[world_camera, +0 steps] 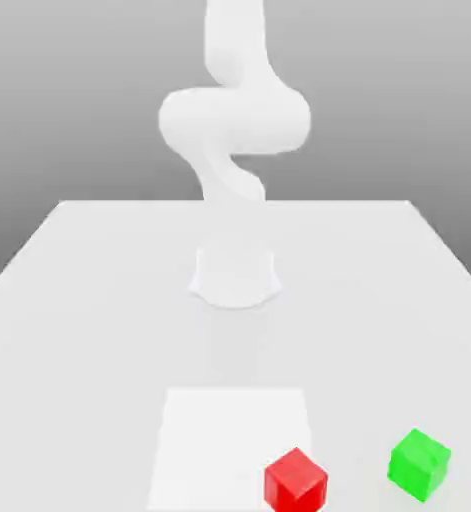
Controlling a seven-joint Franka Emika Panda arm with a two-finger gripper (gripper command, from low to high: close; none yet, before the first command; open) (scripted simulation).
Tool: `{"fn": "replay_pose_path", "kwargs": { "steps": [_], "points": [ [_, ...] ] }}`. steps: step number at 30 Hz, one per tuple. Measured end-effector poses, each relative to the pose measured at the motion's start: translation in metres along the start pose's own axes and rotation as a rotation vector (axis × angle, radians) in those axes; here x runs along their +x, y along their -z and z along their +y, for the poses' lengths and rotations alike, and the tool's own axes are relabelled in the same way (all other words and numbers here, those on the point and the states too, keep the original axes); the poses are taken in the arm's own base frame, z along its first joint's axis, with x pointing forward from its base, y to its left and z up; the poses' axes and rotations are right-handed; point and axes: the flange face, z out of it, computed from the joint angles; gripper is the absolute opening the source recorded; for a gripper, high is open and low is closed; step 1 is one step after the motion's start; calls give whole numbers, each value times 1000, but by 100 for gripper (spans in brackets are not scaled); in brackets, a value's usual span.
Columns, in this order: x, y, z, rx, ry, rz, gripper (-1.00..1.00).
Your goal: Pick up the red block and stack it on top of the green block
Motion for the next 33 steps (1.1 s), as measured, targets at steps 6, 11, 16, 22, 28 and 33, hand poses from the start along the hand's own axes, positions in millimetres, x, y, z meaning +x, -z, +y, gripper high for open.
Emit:
{"fn": "replay_pose_path", "kwargs": {
  "steps": [6,11,16,22,28,33],
  "points": [
    [-23,-119,-2,-191,-158,-35,0],
    [-51,-210,15,-328,-287,-69,0],
    [-88,-291,44,-451,-420,-112,0],
    [-145,-368,86,-584,-589,-181,0],
    [-206,-423,125,-691,-752,-256,0],
    [-233,-461,150,-699,-764,-261,-100]
  ]
}}
